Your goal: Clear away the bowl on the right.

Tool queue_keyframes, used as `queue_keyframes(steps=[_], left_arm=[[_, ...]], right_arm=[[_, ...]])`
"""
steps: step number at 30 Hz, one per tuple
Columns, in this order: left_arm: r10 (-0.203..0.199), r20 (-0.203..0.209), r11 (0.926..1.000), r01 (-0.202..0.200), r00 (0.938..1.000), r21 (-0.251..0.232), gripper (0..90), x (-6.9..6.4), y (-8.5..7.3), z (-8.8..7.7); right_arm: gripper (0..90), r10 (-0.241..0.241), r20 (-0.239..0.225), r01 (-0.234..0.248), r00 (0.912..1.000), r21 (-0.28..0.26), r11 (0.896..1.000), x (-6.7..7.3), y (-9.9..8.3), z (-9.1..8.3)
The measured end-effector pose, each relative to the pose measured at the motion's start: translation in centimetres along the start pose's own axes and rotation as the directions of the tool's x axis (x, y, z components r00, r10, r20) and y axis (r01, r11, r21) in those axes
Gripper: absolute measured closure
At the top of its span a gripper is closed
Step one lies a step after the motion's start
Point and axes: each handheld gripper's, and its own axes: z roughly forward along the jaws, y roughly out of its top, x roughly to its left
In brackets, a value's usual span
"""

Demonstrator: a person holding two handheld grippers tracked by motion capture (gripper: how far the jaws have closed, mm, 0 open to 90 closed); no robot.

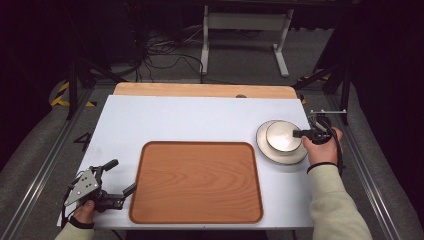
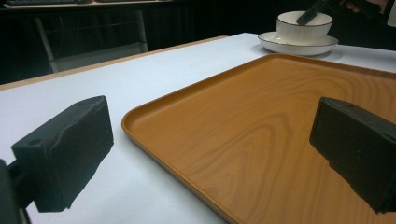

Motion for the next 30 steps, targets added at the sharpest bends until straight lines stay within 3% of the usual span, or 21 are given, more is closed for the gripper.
queue_keyframes(steps=[8,14,30], left_arm=[[0.000,0.000,1.0000,0.000,1.0000,0.000,0.3,0.0,0.0,0.0],[-0.002,-0.001,1.0000,0.002,1.0000,-0.001,0.3,0.0,0.0,0.0],[-0.001,-0.001,1.0000,0.001,1.0000,0.000,0.3,0.0,0.0,0.0]], right_arm=[[80.8,-0.010,-0.026,0.010,0.9996,-0.003,1.000,0.6,0.4,-1.1],[80.6,-0.054,-0.025,0.054,0.9982,0.015,0.998,1.5,0.7,-2.0],[80.6,-0.116,-0.063,0.119,0.9912,0.051,0.992,4.2,1.3,-3.8]])
